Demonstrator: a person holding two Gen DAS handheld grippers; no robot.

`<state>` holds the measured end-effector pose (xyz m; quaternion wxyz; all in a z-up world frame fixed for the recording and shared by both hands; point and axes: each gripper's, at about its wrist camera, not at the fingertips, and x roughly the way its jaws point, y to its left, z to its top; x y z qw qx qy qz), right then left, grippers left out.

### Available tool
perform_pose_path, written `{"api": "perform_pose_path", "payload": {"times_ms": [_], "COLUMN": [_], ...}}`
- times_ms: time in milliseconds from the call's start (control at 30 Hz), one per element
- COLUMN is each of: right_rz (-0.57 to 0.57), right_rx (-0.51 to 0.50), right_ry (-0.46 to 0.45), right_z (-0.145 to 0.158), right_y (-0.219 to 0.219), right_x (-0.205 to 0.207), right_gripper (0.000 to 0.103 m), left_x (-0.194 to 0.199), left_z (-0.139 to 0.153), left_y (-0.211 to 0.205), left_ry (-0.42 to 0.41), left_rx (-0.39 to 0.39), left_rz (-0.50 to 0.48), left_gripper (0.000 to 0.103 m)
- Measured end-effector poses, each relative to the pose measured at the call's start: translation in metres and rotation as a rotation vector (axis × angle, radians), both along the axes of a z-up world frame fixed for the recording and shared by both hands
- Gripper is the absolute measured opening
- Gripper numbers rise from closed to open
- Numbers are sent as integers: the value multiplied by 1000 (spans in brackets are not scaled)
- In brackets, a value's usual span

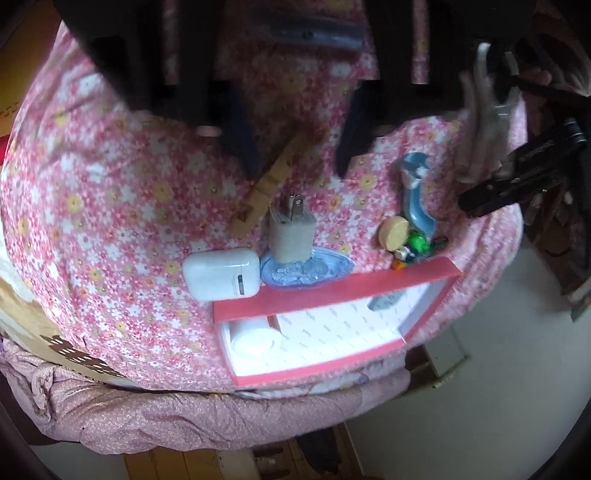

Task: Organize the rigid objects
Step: 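Grasp the red charm with the left gripper while the right gripper grasps the wooden clothespin, then carry the red charm and wooden clothespin into the tray and open both grippers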

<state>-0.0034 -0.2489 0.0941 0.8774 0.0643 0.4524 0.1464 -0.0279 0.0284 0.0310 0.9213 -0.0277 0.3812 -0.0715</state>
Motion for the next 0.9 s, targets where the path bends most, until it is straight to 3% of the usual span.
{"api": "perform_pose_path", "payload": {"times_ms": [200,600,900], "right_rz": [-26,-46,-5], "right_rx": [23,155,148], "right_ry": [-4,-57,-108], "right_z": [-3,21,44], "right_y": [-10,-28,-21], "right_x": [-2,-9,13], "right_gripper": [12,12,12], "left_x": [0,6,42], "left_z": [-1,26,57], "left_y": [1,-6,-14], "left_ry": [7,-49,-79], "left_rx": [-18,-8,4], "left_rz": [-4,-25,-62], "left_gripper": [44,44,44]}}
